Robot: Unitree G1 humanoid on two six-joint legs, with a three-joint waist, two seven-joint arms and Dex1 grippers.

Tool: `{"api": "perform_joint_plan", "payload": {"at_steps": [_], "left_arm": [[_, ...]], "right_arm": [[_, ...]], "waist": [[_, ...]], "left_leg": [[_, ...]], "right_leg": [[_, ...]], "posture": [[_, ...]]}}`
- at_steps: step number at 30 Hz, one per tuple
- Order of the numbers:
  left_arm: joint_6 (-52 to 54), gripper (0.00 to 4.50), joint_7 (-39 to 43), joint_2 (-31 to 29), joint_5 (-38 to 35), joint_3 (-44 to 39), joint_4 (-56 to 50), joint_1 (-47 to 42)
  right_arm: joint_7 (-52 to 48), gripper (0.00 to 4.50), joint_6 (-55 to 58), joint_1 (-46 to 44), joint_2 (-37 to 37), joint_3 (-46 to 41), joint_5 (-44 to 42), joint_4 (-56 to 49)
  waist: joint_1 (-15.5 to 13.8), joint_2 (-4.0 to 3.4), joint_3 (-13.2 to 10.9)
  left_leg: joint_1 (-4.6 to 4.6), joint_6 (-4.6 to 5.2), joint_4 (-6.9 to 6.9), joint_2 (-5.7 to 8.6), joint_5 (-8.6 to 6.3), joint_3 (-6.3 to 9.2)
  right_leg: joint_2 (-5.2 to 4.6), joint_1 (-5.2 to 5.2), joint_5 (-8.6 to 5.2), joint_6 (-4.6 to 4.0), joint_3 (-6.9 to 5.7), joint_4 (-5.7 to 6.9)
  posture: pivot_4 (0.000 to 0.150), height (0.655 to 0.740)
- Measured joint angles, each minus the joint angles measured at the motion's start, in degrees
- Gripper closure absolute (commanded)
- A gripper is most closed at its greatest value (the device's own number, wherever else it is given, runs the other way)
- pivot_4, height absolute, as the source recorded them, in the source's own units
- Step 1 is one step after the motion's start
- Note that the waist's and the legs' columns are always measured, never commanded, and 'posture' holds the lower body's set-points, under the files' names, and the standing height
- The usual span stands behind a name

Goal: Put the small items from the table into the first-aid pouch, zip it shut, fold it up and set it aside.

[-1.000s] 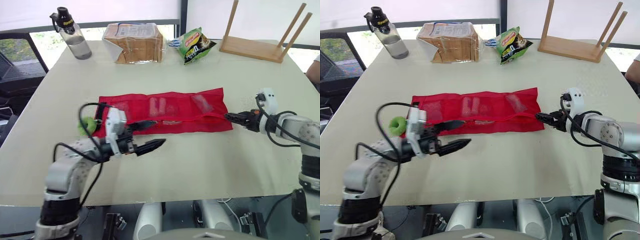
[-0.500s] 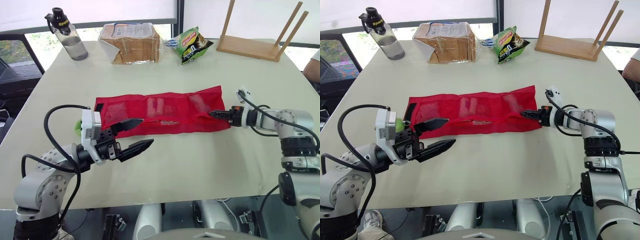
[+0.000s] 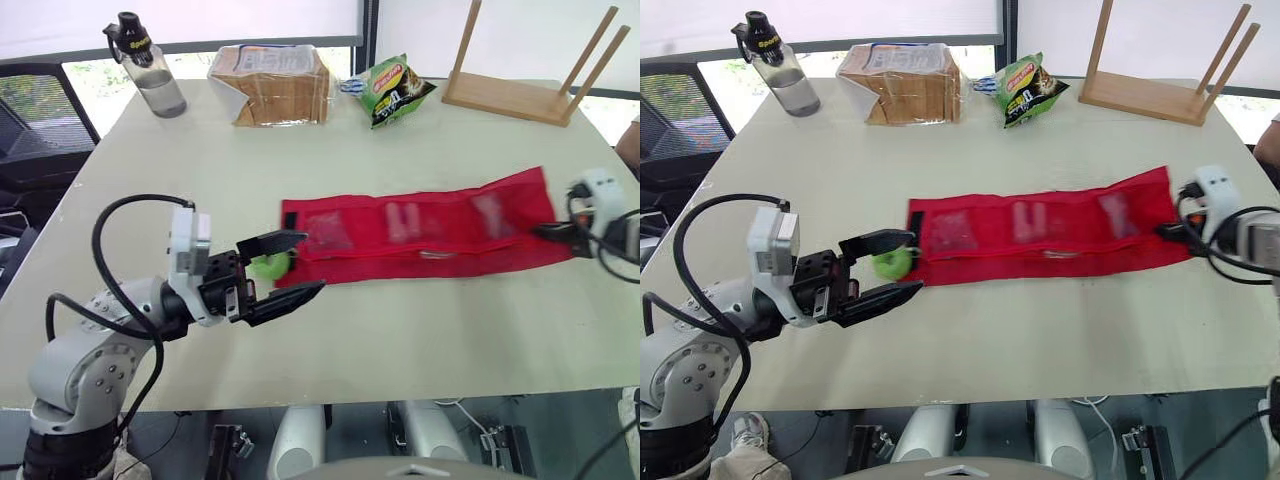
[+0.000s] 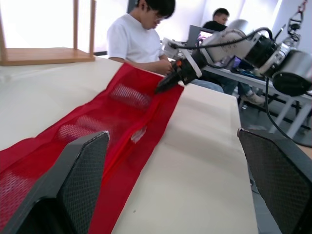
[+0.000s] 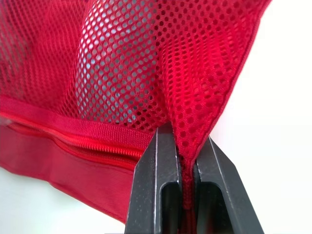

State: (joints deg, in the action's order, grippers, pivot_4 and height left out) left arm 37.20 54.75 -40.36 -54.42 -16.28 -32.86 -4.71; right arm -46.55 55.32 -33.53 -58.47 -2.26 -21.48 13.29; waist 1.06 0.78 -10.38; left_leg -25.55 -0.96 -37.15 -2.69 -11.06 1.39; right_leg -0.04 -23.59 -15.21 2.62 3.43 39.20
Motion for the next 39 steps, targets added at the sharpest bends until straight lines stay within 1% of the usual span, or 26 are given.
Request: {"api": "perform_joint_plan", "payload": {"at_steps": [2, 4, 6, 7, 10, 11, 13, 14, 15, 17, 18, 20, 22, 24, 26, 28, 31, 34, 36, 39], "left_arm": [[0.78, 0.00, -0.70, 0.01, -1.45, 1.35, -0.30, -2.01], [1.76, 0.00, -2.10, 0.02, -3.28, 2.60, -0.46, -5.36], [2.47, 0.00, -3.04, 0.02, -4.26, 3.48, -0.52, -7.80], [2.77, 0.00, -3.72, 0.01, -4.32, 3.85, -0.47, -8.77], [4.32, 0.00, -5.68, -0.31, -4.13, 5.05, 0.64, -9.47], [5.67, 0.00, -7.40, -0.41, -4.08, 5.18, 2.20, -9.32], [6.78, 0.00, -9.00, -0.53, -3.61, 5.26, 4.46, -8.96], [7.87, 0.00, -10.38, -0.58, -3.11, 5.20, 6.86, -8.81], [8.83, 0.00, -11.43, -0.65, -3.03, 5.06, 8.89, -9.05], [10.87, 0.00, -13.26, -0.92, -2.75, 4.84, 13.65, -10.48], [12.93, 0.00, -14.66, -1.27, -1.79, 5.03, 18.18, -13.05], [14.62, 0.00, -15.86, -1.92, -0.86, 5.07, 21.64, -14.96], [17.66, 0.00, -18.31, -1.94, 1.67, 5.45, 30.31, -19.71], [19.08, 0.00, -18.85, -1.75, 2.60, 5.79, 33.25, -20.91], [21.56, 0.00, -19.83, -0.84, 4.32, 6.75, 38.60, -23.67], [24.32, 0.00, -20.30, 0.68, 6.22, 8.50, 43.30, -26.51], [25.77, 0.00, -20.08, 2.19, 7.74, 9.49, 46.61, -29.12], [27.25, 0.00, -18.86, 5.41, 10.07, 11.54, 50.40, -33.69], [29.13, 0.00, -18.76, 7.90, 9.99, 10.93, 52.49, -35.67], [34.74, 0.00, -19.02, 13.38, 8.60, 7.61, 58.36, -39.79]], "right_arm": [[-2.71, 4.48, -4.27, 0.34, -0.95, 1.53, 1.93, 2.70], [-4.93, 3.80, -8.12, 0.82, -0.33, 2.63, 3.19, 5.35], [-5.70, 3.17, -10.42, 1.82, -0.04, 2.65, 3.51, 5.38], [-5.57, 2.62, -11.19, 3.37, -0.08, 1.72, 3.52, 3.94], [-4.52, 1.20, -15.88, 10.95, -1.21, -2.80, 4.16, -2.30], [-4.18, 0.72, -18.64, 15.24, -1.22, -7.22, 4.03, -4.86], [-4.69, 0.72, -22.36, 20.41, -1.22, -12.66, 3.67, -7.13], [-5.75, 0.72, -25.52, 25.03, -1.13, -17.48, 3.15, -9.36], [-6.72, 0.72, -26.86, 27.59, -0.38, -20.85, 2.17, -10.84], [-8.45, 0.72, -28.95, 30.00, 2.27, -26.31, -0.89, -14.08], [-10.40, 0.72, -30.10, 31.89, 3.16, -29.07, -3.30, -18.02], [-11.81, 0.72, -30.47, 32.41, 3.15, -29.99, -5.07, -21.48], [-11.88, 0.72, -28.06, 31.55, 3.30, -29.05, -9.48, -29.83], [-11.57, 0.72, -27.07, 30.58, 3.57, -27.58, -11.35, -33.47], [-10.15, 0.72, -25.00, 28.33, 4.83, -23.90, -14.25, -38.65], [-8.44, 0.72, -22.99, 25.38, 5.70, -18.29, -16.78, -44.30], [-7.30, 0.72, -22.51, 23.56, 6.11, -15.87, -17.41, -46.13], [-6.33, 0.72, -22.45, 22.34, 6.89, -11.83, -16.87, -46.74], [-6.15, 0.72, -22.45, 22.35, 7.01, -11.00, -16.76, -46.81], [-5.34, 0.72, -22.30, 22.40, 7.04, -10.63, -16.94, -48.43]], "waist": [[0.22, 0.00, 0.00], [0.43, 0.00, 0.00], [0.62, 0.00, 0.00], [0.71, 0.00, 0.00], [0.71, -0.01, 0.00], [0.60, -0.01, 0.00], [0.41, -0.01, 0.00], [0.15, -0.01, 0.00], [0.06, -0.01, 0.00], [0.21, -0.01, 0.00], [0.27, -0.02, 0.00], [0.54, -0.02, 0.01], [0.88, -0.02, 0.01], [1.07, -0.01, 0.01], [1.07, 0.00, 0.00], [0.98, 0.00, 0.00], [0.48, 0.04, 0.01], [-0.66, 0.05, 0.03], [-1.01, 0.05, 0.03], [-1.46, 0.06, 0.03]], "left_leg": [[0.02, 0.00, 0.00, -0.02, 0.00, -0.01], [0.01, 0.00, -0.01, -0.02, 0.00, -0.01], [0.00, 0.00, 0.00, -0.01, 0.00, -0.01], [-0.02, 0.00, 0.01, -0.01, 0.00, -0.01], [-0.04, 0.00, 0.07, 0.00, 0.00, 0.01], [-0.05, 0.00, 0.08, 0.00, 0.00, 0.03], [-0.07, 0.00, 0.09, 0.01, 0.00, 0.05], [-0.06, 0.00, 0.09, 0.01, 0.00, 0.06], [-0.05, 0.00, 0.09, 0.00, 0.00, 0.06], [0.00, 0.00, 0.02, -0.02, 0.00, 0.07], [0.05, 0.01, -0.03, -0.02, 0.01, 0.07], [0.13, 0.01, -0.07, -0.01, 0.01, 0.07], [0.19, 0.01, 0.01, -0.01, 0.01, 0.08], [0.17, 0.00, 0.06, -0.01, 0.00, 0.07], [0.05, 0.00, 0.06, 0.00, 0.00, 0.11], [-0.05, 0.00, 0.02, 0.02, 0.01, 0.17], [-0.09, 0.00, -0.09, 0.08, 0.01, 0.26], [-0.07, 0.02, -0.18, 0.17, 0.03, 0.34], [-0.09, 0.04, -0.19, 0.24, 0.04, 0.38], [-0.14, 0.05, -0.22, 0.27, 0.04, 0.44]], "right_leg": [[0.02, 0.00, 0.01, 0.00, 0.01, 0.00], [0.02, 0.00, 0.01, 0.00, 0.02, 0.02], [0.02, 0.00, 0.04, -0.03, 0.04, 0.03], [0.02, 0.00, 0.04, -0.03, 0.03, 0.03], [0.02, 0.00, 0.03, -0.03, 0.02, 0.00], [0.01, 0.00, 0.03, -0.03, 0.00, -0.02], [0.01, 0.00, 0.02, -0.01, -0.04, -0.06], [0.02, 0.02, -0.02, 0.05, -0.05, -0.07], [0.02, 0.02, -0.06, 0.13, -0.05, -0.07], [0.05, 0.03, -0.08, 0.20, -0.06, -0.02], [0.06, 0.05, -0.03, 0.27, -0.03, 0.06], [0.07, 0.11, -0.04, 0.28, -0.01, 0.12], [0.07, 0.15, -0.05, 0.26, -0.02, 0.14], [0.07, 0.15, -0.05, 0.25, 0.01, 0.10], [0.07, 0.10, -0.04, 0.23, -0.04, 0.08], [0.03, 0.05, 0.04, 0.11, -0.11, 0.07], [-0.01, 0.08, 0.07, 0.08, -0.20, 0.07], [-0.02, 0.15, 0.04, 0.14, -0.23, 0.09], [-0.04, 0.16, 0.04, 0.13, -0.21, 0.09], [-0.04, 0.16, 0.06, 0.10, -0.24, 0.10]], "posture": [[0.150, 0.7400], [0.150, 0.7400], [0.150, 0.7400], [0.150, 0.7400], [0.150, 0.7400], [0.150, 0.7400], [0.150, 0.7400], [0.150, 0.7400], [0.150, 0.7400], [0.150, 0.7400], [0.150, 0.7400], [0.150, 0.7400], [0.150, 0.7400], [0.150, 0.7400], [0.150, 0.7400], [0.150, 0.7400], [0.150, 0.7400], [0.150, 0.7400], [0.150, 0.7400], [0.150, 0.7400]]}}
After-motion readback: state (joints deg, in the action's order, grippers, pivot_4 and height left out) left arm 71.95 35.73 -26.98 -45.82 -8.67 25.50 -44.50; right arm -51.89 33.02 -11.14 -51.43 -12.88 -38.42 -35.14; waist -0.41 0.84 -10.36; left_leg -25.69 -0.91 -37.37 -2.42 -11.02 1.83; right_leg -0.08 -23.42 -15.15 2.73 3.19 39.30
